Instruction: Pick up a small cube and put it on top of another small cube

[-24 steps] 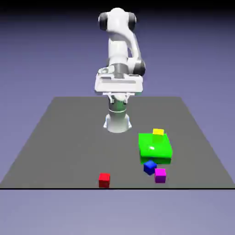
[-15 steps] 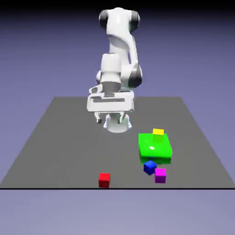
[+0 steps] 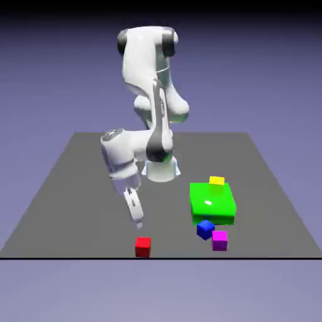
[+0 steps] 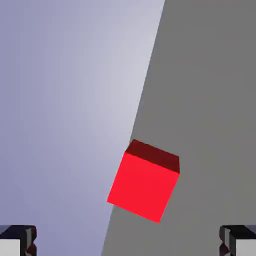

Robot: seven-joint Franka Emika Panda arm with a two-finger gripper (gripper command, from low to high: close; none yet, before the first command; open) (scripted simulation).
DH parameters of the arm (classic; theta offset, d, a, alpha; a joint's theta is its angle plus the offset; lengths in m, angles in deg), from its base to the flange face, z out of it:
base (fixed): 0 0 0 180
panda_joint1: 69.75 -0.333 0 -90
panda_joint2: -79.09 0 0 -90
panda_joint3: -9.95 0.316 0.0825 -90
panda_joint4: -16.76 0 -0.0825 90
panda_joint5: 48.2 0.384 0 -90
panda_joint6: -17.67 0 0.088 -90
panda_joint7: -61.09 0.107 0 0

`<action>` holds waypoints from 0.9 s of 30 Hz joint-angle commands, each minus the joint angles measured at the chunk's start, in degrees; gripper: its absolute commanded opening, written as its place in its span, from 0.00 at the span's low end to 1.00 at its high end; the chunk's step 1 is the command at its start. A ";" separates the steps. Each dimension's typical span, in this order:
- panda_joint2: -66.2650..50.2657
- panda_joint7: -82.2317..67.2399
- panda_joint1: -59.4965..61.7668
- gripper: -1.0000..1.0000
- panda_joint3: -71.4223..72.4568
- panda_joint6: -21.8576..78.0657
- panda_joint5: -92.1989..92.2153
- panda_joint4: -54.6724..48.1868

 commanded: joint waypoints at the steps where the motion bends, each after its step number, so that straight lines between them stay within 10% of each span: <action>1: -2.08 2.20 1.29 0.50 0.78 1.08 0.93 -1.21; 9: -14.93 4.52 0.84 0.50 1.91 -5.44 2.75 -4.81; 10: -14.93 4.52 0.84 0.00 1.91 -5.44 2.75 -4.81; 27: 17.42 -22.13 -20.33 0.00 6.56 25.21 -4.57 6.07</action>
